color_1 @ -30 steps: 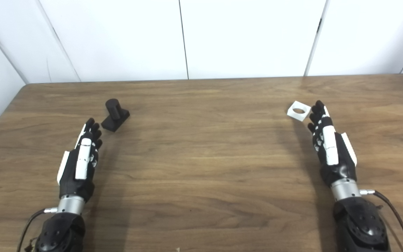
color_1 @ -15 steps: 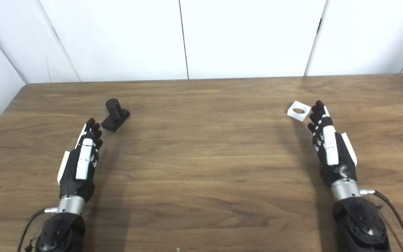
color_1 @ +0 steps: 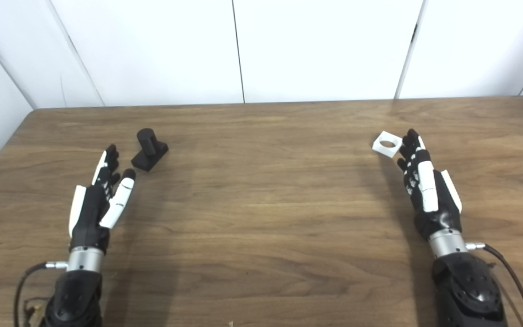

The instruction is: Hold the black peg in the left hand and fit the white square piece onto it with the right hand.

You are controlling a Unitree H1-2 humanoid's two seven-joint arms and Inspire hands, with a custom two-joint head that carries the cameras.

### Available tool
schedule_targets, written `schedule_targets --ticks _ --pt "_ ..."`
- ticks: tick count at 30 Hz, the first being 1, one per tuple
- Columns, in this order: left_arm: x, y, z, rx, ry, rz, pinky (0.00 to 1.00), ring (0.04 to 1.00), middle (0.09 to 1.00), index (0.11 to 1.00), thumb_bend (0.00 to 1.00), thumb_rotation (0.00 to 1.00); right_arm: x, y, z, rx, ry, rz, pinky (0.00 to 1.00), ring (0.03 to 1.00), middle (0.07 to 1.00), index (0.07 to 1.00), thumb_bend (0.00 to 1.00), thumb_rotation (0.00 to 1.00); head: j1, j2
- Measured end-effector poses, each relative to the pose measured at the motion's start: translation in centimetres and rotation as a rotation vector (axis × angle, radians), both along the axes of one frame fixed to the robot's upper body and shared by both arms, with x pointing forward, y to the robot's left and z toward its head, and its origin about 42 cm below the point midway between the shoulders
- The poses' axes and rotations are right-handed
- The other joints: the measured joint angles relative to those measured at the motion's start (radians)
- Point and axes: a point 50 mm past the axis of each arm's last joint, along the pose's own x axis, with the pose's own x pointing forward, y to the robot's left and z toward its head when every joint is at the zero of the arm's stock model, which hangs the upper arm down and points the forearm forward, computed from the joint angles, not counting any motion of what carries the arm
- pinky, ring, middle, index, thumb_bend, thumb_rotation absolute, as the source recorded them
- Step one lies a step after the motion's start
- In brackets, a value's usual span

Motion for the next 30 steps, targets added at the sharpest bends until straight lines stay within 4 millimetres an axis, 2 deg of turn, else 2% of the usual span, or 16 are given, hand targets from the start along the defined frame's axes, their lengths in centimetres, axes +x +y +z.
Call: schedule_targets --ticks 3,6,8,13,15,18,20,22,25,30 --pt "-0.1 -0.1 0.6 0.060 0.000 0.010 0.96 1.000 1.000 1.000 0.55 0.56 0.0 0.0 0.0 0.003 -0.005 0.004 1.00 1.000 1.000 1.000 0.59 1.00 0.003 -0.003" --pt "-0.1 -0.4 0.9 0.117 0.001 0.018 1.00 1.000 1.000 1.000 0.57 0.51 0.0 0.1 0.0 0.001 -0.004 0.007 1.00 1.000 1.000 1.000 0.59 1.00 0.003 -0.005" --pt "-0.1 -0.4 1.2 0.150 -0.012 0.032 1.00 1.000 1.000 1.000 0.58 0.50 0.0 0.1 0.0 0.001 -0.004 0.008 1.00 1.000 1.000 1.000 0.59 1.00 0.003 -0.005" --pt "0.5 -0.3 1.8 0.230 -0.015 0.085 0.99 1.000 0.999 0.966 0.63 0.38 0.0 0.1 0.0 0.003 -0.006 0.008 1.00 1.000 1.000 1.000 0.57 1.00 0.003 -0.002" --pt "0.8 -0.3 2.1 0.277 -0.023 0.119 0.98 1.000 0.990 0.931 0.66 0.32 0.1 0.1 0.0 0.003 -0.009 0.008 1.00 1.000 1.000 1.000 0.57 1.00 0.003 -0.002" --pt "1.4 -0.5 2.6 0.348 -0.031 0.166 0.95 1.000 0.985 0.891 0.69 0.27 0.1 0.1 0.0 0.002 -0.009 0.008 1.00 1.000 1.000 1.000 0.57 1.00 0.002 0.002" --pt "1.7 -0.7 2.8 0.388 -0.032 0.188 0.94 1.000 0.980 0.869 0.71 0.26 0.1 0.1 0.0 0.002 -0.009 0.008 1.00 1.000 1.000 1.000 0.56 1.00 0.003 0.002" --pt "2.0 -0.9 2.8 0.437 -0.020 0.212 0.99 1.000 0.980 0.838 0.74 0.26 0.1 0.1 0.0 0.004 -0.009 0.008 1.00 1.000 1.000 1.000 0.57 1.00 0.003 0.003" --pt "2.5 -1.1 2.3 0.501 0.008 0.241 1.00 1.000 0.981 0.806 0.77 0.26 0.1 0.1 0.0 0.007 -0.009 0.009 1.00 1.000 1.000 1.000 0.58 1.00 0.003 0.005" --pt "3.2 -0.9 2.3 0.586 0.049 0.286 1.00 1.000 0.989 0.776 0.77 0.31 0.1 0.1 0.0 0.009 -0.009 0.009 1.00 1.000 1.000 1.000 0.57 1.00 0.000 0.005"
